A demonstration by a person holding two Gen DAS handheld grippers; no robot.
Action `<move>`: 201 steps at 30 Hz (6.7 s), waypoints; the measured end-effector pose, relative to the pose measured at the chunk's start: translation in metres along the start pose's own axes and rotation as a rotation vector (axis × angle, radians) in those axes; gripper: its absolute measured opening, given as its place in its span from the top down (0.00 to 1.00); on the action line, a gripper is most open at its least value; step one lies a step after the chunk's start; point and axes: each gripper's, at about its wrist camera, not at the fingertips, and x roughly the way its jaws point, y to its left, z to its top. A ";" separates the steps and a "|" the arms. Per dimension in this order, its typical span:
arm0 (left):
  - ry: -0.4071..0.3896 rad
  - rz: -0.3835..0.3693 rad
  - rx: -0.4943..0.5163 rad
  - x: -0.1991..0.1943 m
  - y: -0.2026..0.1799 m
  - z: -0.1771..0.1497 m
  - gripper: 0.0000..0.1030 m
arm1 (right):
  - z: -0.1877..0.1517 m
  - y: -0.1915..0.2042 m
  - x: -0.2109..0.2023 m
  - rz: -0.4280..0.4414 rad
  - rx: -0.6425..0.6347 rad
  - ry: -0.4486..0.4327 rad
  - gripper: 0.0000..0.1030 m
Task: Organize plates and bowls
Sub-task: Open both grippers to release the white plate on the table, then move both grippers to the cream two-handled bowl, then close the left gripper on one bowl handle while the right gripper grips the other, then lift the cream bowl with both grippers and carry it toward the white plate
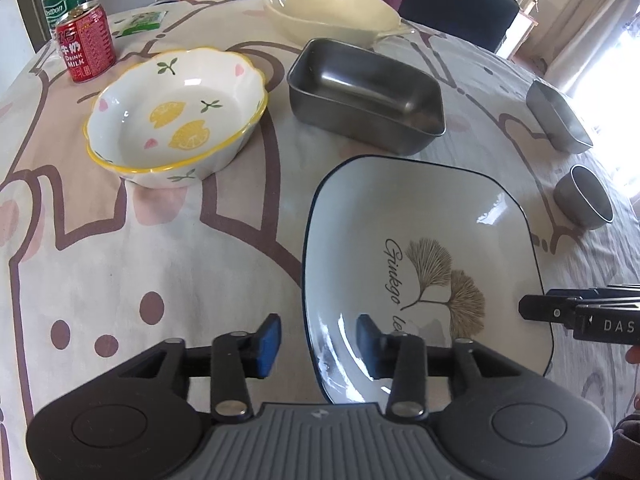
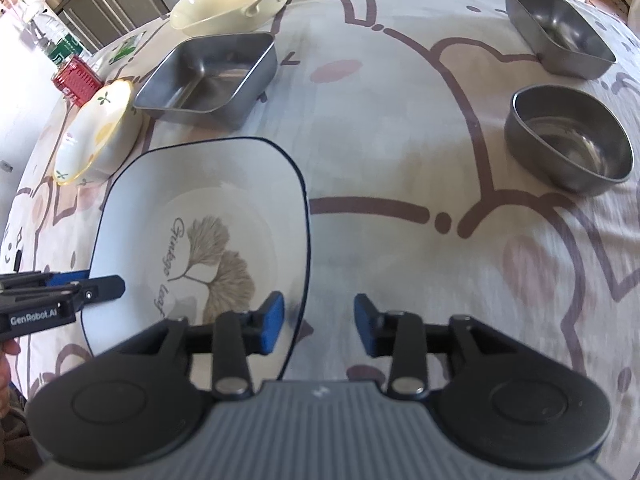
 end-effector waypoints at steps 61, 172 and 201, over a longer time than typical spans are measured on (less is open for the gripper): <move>-0.645 0.015 0.111 -0.054 0.016 0.193 0.00 | 0.192 -0.026 -0.015 0.495 0.222 -0.499 0.27; -0.414 -0.210 -0.043 -0.123 -0.032 0.098 0.75 | 0.110 -0.058 -0.114 0.185 0.034 -0.633 0.79; -0.240 -0.235 -0.239 -0.061 0.032 0.005 0.75 | 0.058 -0.026 -0.068 0.168 -0.031 -0.402 0.80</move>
